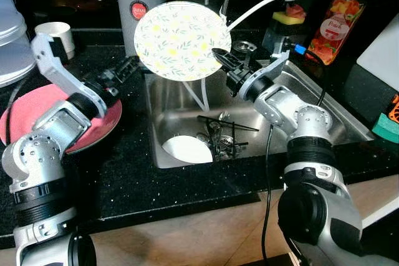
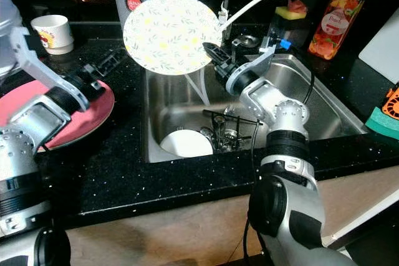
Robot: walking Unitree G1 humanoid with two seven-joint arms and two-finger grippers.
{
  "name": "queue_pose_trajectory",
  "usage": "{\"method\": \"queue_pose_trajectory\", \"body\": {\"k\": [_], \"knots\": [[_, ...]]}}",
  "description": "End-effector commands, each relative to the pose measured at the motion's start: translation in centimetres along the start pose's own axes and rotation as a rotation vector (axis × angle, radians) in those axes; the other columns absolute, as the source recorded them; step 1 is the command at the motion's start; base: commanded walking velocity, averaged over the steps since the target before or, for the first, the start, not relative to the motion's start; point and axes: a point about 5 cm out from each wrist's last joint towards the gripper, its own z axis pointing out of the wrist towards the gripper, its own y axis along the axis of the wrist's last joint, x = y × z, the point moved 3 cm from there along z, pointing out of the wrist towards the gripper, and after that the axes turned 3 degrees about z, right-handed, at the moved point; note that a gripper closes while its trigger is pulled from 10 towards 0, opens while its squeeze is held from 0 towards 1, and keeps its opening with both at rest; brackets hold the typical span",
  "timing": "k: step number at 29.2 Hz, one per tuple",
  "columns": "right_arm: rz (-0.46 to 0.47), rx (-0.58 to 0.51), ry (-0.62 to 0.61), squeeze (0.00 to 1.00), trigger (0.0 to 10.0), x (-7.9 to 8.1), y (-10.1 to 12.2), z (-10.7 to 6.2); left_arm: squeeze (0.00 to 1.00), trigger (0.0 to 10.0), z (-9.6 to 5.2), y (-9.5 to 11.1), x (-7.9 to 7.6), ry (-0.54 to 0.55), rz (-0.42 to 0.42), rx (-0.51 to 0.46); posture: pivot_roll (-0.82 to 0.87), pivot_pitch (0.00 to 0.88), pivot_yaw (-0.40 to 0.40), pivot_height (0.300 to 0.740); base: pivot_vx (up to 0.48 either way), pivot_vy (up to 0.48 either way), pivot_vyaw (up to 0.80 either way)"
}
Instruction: Kitchen organization
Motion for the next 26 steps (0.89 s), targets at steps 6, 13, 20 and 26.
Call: {"method": "queue_pose_trajectory", "body": {"k": [6,13,20,26], "knots": [[0.010,0.031,0.106,0.00,0.0,1.5,0.0,-0.5,0.00,10.0,-0.7,-1.3,0.8,0.017,0.107,0.064,-0.02,0.102,-0.037,0.740,0.000,0.000,0.00],[0.052,0.042,0.144,0.00,0.0,2.0,-0.2,-0.7,0.00,10.0,-1.6,1.2,0.0,-0.058,0.013,-0.077,-0.01,0.102,-0.036,0.740,0.000,0.000,0.00],[0.052,0.066,0.166,0.00,0.0,2.2,-0.4,-0.9,0.00,10.0,-1.7,2.0,-0.7,-0.117,-0.017,-0.121,-0.01,0.102,-0.037,0.740,0.000,0.000,0.00],[0.058,0.094,0.184,0.00,0.0,2.5,-0.9,-1.0,0.00,10.0,-1.7,1.8,-0.3,-0.102,-0.012,-0.115,-0.01,0.097,-0.038,0.740,0.000,0.000,0.00]]}}
